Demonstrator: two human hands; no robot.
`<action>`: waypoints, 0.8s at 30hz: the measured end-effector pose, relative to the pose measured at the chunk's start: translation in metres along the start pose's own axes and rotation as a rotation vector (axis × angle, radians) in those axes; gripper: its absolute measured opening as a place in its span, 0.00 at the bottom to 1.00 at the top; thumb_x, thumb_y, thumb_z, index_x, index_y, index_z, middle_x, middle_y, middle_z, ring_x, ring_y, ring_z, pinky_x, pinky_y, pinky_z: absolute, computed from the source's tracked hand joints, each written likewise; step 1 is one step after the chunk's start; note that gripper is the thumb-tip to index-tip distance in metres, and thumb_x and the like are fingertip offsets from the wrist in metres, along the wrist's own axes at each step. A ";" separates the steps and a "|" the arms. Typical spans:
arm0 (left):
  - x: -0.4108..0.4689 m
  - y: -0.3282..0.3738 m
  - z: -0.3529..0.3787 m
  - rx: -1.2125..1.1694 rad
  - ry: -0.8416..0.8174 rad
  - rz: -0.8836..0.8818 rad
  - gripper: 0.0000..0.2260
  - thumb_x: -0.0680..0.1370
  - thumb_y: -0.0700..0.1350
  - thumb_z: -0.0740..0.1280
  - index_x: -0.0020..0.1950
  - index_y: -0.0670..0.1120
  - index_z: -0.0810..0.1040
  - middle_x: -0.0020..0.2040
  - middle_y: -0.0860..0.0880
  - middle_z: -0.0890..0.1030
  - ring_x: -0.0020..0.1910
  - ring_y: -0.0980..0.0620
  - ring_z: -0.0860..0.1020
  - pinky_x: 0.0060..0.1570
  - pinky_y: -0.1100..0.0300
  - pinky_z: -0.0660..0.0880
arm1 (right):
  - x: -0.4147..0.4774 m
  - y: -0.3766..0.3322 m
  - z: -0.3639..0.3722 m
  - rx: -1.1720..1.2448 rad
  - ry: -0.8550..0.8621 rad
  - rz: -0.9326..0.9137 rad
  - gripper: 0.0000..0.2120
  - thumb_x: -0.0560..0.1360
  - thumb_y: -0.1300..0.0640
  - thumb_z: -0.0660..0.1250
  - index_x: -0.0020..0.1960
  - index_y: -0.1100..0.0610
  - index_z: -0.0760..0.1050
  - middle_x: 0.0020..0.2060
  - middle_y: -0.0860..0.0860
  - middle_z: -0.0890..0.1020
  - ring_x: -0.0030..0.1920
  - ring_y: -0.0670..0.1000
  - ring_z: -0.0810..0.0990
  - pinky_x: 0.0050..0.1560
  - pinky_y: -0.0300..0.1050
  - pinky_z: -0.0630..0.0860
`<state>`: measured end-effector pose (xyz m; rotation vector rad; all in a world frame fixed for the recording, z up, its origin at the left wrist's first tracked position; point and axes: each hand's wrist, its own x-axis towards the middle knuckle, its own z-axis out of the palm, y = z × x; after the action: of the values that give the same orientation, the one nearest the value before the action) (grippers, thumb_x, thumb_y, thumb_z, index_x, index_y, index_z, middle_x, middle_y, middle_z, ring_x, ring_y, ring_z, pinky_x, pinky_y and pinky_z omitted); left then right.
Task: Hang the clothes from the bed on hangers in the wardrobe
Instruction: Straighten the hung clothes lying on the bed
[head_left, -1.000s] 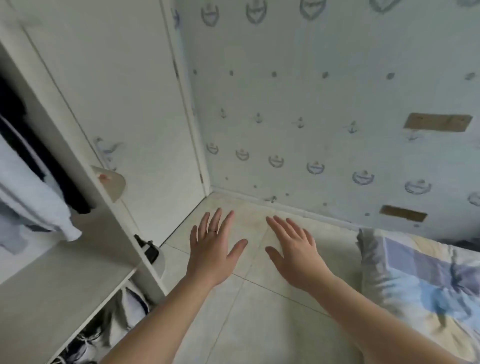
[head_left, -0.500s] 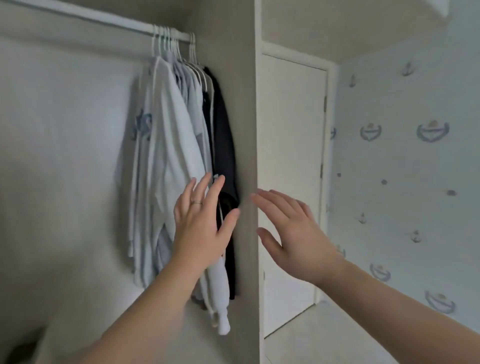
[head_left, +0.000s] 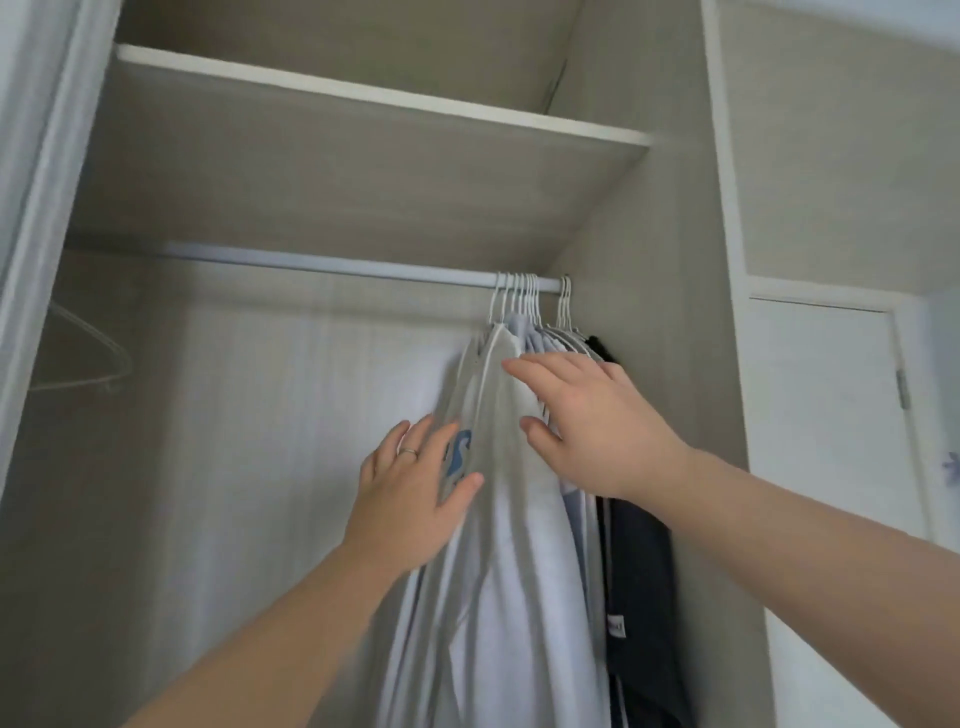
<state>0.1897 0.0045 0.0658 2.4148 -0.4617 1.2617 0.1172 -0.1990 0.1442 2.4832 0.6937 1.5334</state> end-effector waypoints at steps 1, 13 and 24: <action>0.011 -0.005 0.002 -0.004 0.011 -0.014 0.39 0.70 0.72 0.41 0.79 0.60 0.54 0.81 0.55 0.55 0.79 0.52 0.49 0.75 0.53 0.50 | 0.018 0.007 0.002 -0.017 -0.027 0.007 0.26 0.78 0.48 0.59 0.75 0.47 0.61 0.71 0.43 0.68 0.71 0.50 0.65 0.65 0.51 0.63; 0.116 -0.037 0.035 -0.333 -0.116 -0.080 0.31 0.80 0.65 0.57 0.80 0.56 0.54 0.80 0.55 0.58 0.78 0.52 0.53 0.76 0.49 0.57 | 0.158 0.024 0.025 -0.227 -0.303 0.244 0.10 0.79 0.53 0.57 0.52 0.58 0.72 0.57 0.60 0.77 0.51 0.61 0.76 0.46 0.46 0.71; 0.172 -0.055 0.077 -0.644 -0.214 0.013 0.34 0.78 0.68 0.60 0.80 0.54 0.60 0.79 0.50 0.63 0.78 0.48 0.61 0.76 0.51 0.58 | 0.196 0.004 0.061 -0.464 -0.426 0.454 0.16 0.80 0.59 0.58 0.33 0.58 0.62 0.32 0.52 0.67 0.42 0.56 0.71 0.26 0.40 0.62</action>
<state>0.3627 -0.0031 0.1588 1.9883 -0.8032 0.7043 0.2451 -0.1067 0.2758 2.5477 -0.2794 1.0363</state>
